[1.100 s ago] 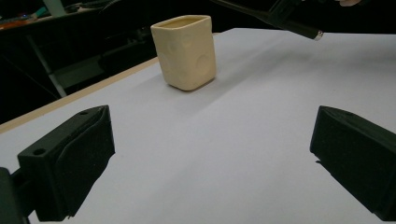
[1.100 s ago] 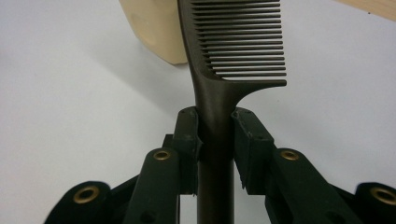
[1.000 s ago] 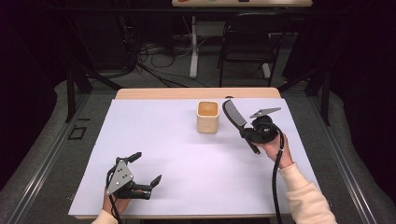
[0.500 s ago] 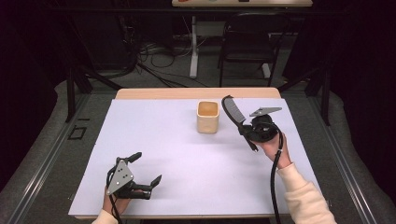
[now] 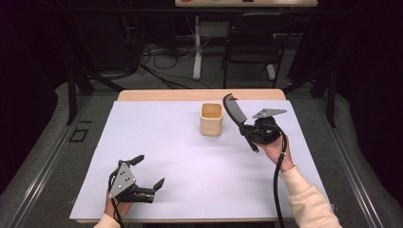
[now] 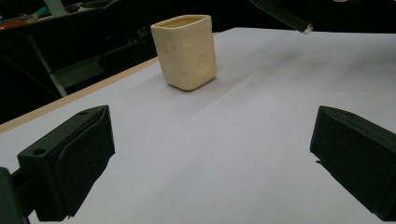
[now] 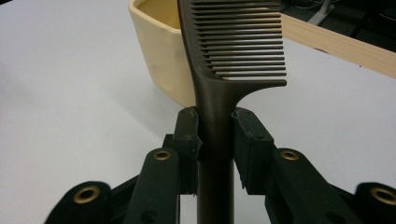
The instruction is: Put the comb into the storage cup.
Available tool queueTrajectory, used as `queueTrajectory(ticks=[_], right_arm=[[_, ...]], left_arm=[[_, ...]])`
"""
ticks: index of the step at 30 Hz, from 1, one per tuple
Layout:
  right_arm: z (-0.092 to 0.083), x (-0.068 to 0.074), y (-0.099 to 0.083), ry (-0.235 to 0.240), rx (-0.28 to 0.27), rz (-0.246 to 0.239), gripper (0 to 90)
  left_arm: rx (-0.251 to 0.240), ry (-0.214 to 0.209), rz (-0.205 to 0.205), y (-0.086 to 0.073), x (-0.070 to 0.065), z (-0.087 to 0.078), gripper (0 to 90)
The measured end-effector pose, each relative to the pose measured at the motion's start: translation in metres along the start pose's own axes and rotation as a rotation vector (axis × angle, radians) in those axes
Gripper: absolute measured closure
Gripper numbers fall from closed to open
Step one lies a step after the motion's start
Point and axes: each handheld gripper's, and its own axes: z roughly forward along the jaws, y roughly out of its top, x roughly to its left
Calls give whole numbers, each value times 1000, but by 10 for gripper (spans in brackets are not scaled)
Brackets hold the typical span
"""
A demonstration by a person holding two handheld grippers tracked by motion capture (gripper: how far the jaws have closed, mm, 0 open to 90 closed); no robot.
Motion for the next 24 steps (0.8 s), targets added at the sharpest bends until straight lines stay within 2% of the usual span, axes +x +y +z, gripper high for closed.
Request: queueTrajectory(ticks=[11, 24], right_arm=[[-2, 2, 1, 6, -43, 1, 724], [-4, 2, 2, 11, -68, 5, 724]], left_arm=[[0, 5, -1, 0, 0, 0, 0], [-1, 6, -2, 0, 0, 0, 0]])
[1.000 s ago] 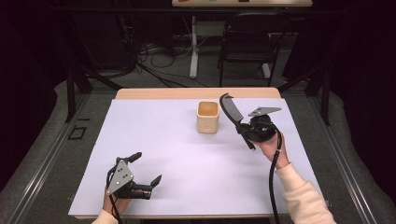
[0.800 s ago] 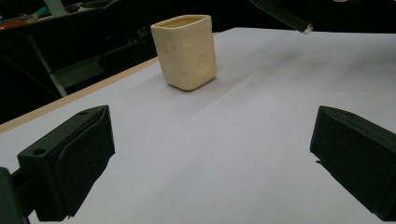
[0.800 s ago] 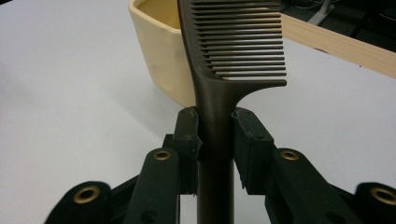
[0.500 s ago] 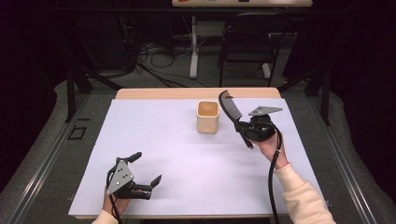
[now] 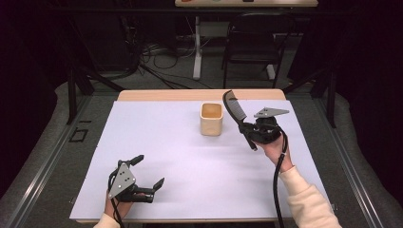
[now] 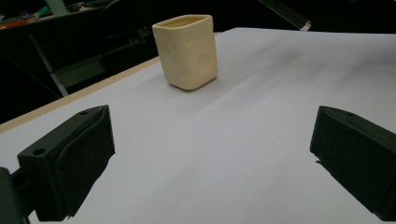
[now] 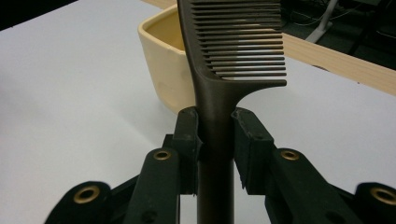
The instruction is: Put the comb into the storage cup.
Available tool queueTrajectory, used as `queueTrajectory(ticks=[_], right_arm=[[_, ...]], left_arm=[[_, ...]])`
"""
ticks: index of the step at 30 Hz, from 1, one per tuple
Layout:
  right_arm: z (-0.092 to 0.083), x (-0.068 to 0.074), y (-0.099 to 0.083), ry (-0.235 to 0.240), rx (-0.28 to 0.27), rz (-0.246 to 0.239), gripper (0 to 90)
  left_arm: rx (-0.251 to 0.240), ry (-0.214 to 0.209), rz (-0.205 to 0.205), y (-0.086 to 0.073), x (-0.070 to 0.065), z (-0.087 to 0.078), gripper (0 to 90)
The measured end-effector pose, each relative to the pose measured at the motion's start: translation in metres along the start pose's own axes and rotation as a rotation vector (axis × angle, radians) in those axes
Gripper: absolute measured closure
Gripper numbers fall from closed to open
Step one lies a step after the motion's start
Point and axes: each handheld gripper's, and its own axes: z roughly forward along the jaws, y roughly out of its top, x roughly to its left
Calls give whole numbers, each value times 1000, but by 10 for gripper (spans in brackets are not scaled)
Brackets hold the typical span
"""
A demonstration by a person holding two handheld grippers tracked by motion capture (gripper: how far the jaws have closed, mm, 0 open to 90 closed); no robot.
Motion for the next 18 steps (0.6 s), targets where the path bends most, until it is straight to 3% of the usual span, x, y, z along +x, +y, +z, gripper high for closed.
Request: queueTrajectory(ticks=[18], right_arm=[[-7, 7, 14, 5, -54, -30, 724]], left_arm=[[-1, 1, 3, 0, 0, 0, 0]])
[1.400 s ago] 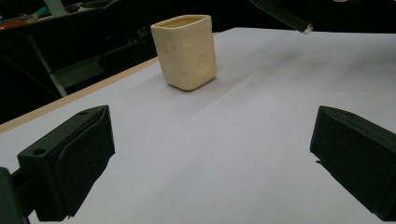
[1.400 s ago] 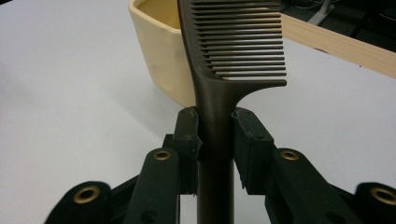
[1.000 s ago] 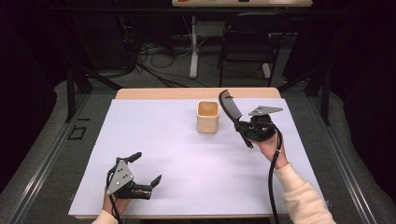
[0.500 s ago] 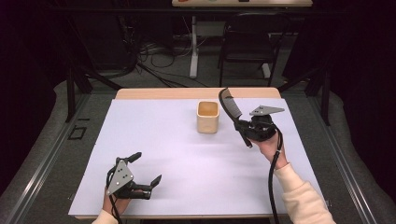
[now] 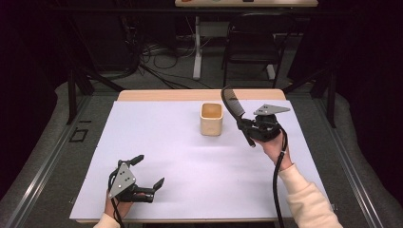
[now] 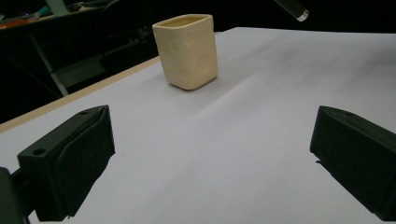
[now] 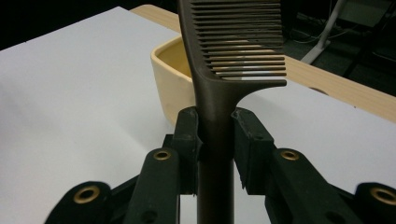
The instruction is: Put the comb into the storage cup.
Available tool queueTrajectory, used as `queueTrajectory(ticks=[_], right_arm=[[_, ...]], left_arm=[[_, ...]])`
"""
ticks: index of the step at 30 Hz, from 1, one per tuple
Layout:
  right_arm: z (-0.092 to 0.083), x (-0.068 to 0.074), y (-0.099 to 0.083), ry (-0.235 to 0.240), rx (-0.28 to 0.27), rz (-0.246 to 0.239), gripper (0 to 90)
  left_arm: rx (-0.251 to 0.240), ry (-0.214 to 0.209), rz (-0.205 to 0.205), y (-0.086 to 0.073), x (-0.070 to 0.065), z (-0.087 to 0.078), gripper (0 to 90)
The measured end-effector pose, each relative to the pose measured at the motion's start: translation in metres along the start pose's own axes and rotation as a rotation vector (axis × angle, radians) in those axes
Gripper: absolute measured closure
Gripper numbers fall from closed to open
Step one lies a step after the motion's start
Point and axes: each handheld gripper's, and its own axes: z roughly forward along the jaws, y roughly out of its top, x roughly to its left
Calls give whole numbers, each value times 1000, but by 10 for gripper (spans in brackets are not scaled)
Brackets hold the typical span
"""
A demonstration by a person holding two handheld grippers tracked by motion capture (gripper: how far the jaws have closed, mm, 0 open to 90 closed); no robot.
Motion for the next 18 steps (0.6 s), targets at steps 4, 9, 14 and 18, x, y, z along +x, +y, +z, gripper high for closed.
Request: queueTrajectory(ticks=[4, 9, 14, 18], right_arm=[[-1, 2, 4, 1, -8, -3, 724], [1, 4, 10, 4, -15, -20, 724], [3, 4, 14, 4, -21, -22, 724], [8, 2, 19, 13, -38, -24, 724]], left_arm=[[0, 4, -3, 0, 0, -1, 0], [0, 1, -3, 0, 1, 0, 0], [-2, 4, -2, 0, 0, -1, 0], [-1, 2, -2, 0, 0, 0, 0]])
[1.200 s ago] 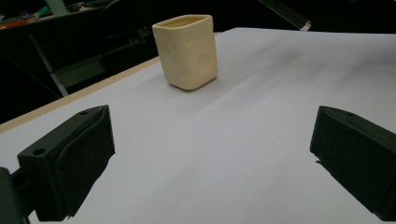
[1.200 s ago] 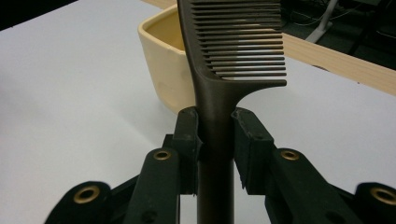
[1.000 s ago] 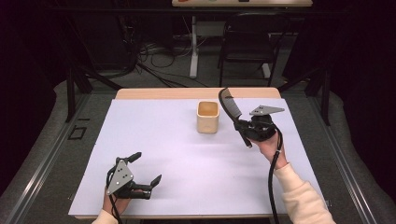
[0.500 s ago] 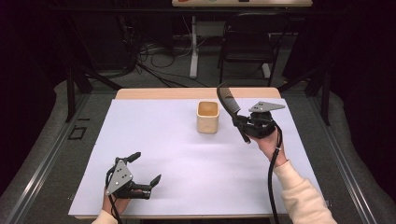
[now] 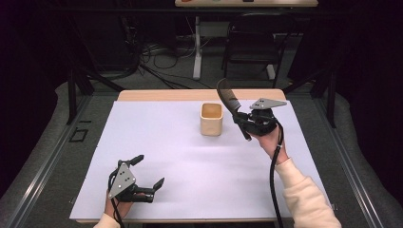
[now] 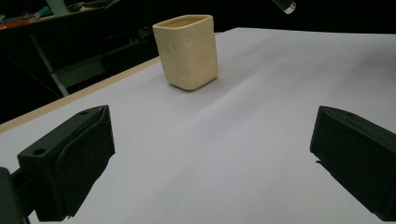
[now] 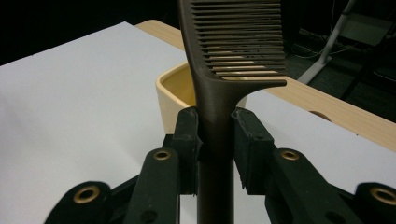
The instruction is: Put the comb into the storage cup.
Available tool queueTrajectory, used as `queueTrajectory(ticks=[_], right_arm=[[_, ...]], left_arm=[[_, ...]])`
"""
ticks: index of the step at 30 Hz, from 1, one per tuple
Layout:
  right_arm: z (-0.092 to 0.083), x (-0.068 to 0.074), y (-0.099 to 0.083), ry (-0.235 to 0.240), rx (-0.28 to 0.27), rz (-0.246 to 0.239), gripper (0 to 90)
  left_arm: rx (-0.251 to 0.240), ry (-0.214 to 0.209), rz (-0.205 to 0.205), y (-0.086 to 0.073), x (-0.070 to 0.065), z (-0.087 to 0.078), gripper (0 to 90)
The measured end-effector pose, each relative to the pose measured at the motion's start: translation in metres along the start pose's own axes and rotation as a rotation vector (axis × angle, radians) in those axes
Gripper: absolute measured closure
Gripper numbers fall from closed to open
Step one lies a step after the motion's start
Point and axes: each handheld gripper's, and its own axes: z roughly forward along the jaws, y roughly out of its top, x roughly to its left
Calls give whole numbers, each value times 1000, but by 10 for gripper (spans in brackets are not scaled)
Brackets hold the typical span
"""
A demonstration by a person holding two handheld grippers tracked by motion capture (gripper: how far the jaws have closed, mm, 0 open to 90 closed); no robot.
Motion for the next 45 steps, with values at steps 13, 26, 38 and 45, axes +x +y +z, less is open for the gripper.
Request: queueTrajectory(ticks=[13, 26, 38, 45], right_arm=[[12, -1, 9, -6, -32, -35, 724], [19, 4, 19, -10, -62, -65, 724], [26, 5, 27, -11, -79, -80, 724], [33, 8, 35, -17, -77, -104, 724]], left_arm=[[1, 0, -2, 0, 0, 0, 0], [1, 0, -1, 0, 0, 0, 0], [2, -2, -1, 0, 0, 0, 0], [1, -3, 0, 0, 0, 0, 0]])
